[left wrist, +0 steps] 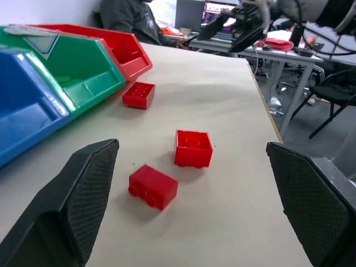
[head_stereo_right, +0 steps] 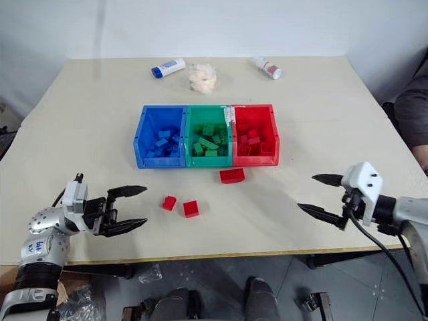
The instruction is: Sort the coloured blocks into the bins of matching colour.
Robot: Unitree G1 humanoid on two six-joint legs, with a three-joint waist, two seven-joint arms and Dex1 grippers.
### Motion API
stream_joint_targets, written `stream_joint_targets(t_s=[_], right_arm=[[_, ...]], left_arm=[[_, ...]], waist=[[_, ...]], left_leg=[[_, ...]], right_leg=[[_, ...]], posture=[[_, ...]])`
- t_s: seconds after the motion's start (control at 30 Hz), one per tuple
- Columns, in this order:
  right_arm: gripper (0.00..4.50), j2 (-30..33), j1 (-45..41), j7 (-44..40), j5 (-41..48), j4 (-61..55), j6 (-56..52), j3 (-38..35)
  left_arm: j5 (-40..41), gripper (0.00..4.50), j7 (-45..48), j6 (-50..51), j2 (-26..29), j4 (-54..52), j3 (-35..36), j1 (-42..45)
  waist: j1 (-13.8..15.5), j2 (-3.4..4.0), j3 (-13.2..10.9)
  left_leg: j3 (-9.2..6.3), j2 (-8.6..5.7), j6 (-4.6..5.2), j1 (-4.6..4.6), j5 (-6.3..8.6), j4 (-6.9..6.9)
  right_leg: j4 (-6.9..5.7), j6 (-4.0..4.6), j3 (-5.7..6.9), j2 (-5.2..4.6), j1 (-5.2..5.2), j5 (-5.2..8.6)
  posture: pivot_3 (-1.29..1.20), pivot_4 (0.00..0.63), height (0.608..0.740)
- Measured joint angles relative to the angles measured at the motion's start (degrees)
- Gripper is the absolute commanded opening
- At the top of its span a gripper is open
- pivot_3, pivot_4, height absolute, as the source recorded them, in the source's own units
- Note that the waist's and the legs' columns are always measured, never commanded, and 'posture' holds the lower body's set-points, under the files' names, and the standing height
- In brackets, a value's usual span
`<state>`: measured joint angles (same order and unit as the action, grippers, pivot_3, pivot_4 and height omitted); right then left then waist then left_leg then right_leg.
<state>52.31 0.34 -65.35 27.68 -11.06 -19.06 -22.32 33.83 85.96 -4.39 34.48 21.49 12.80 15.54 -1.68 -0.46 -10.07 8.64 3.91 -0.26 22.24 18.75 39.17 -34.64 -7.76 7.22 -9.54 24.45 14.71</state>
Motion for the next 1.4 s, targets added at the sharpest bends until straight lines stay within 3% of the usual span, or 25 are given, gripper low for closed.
stream_joint_targets(t_s=[0.17, 0.3, 0.57, 0.97, 1.4], right_arm=[[4.47, -0.42, -0.82, 2.15, 0.51, -2.57, -2.33, 1.50], [4.47, -5.63, -6.50, 5.86, -0.86, -2.44, -3.46, 9.78], [4.47, -18.22, -19.60, 11.42, -9.48, 10.50, 0.25, 24.31], [4.47, -27.84, -29.89, 12.35, -14.99, 31.38, 11.49, 26.97], [4.47, -33.50, -32.61, 11.00, -15.37, 34.99, 12.86, 27.44]], left_arm=[[-0.03, 4.50, 0.00, -0.03, 0.16, 1.82, -0.04, 0.84], [-0.06, 4.50, 0.00, -0.05, -0.08, 1.76, -0.57, 2.20], [0.24, 4.50, -0.05, 0.57, -0.16, -2.29, -0.23, -0.93], [1.60, 4.50, -1.95, 2.52, 0.44, -9.83, 2.60, -8.05], [1.83, 4.50, -2.86, 2.80, 0.43, -10.23, 3.04, -8.75]], waist=[[0.11, -0.01, 0.00], [0.09, -0.09, 0.05], [0.02, -0.09, 0.04], [-0.73, -0.11, 0.05], [-1.65, -0.10, 0.06]], left_leg=[[0.00, 0.00, 0.00, 0.00, 0.00, 0.01], [0.00, 0.00, -0.01, 0.03, 0.00, 0.01], [0.00, -0.01, 0.00, 0.09, 0.00, 0.00], [0.02, 0.02, -0.03, 0.00, -0.02, 0.02], [0.03, 0.03, -0.04, -0.02, -0.02, -0.03]], right_leg=[[0.01, 0.00, -0.01, 0.00, 0.00, 0.00], [-0.01, 0.01, 0.00, 0.00, 0.03, -0.01], [-0.02, 0.01, 0.04, 0.00, 0.07, -0.01], [-0.13, 0.02, 0.02, 0.01, 0.02, 0.00], [-0.15, 0.04, 0.02, 0.02, 0.03, 0.01]], posture=[[0.00, 0.150, 0.740], [0.00, 0.150, 0.740], [0.00, 0.150, 0.740], [0.00, 0.150, 0.740], [0.00, 0.150, 0.740]])
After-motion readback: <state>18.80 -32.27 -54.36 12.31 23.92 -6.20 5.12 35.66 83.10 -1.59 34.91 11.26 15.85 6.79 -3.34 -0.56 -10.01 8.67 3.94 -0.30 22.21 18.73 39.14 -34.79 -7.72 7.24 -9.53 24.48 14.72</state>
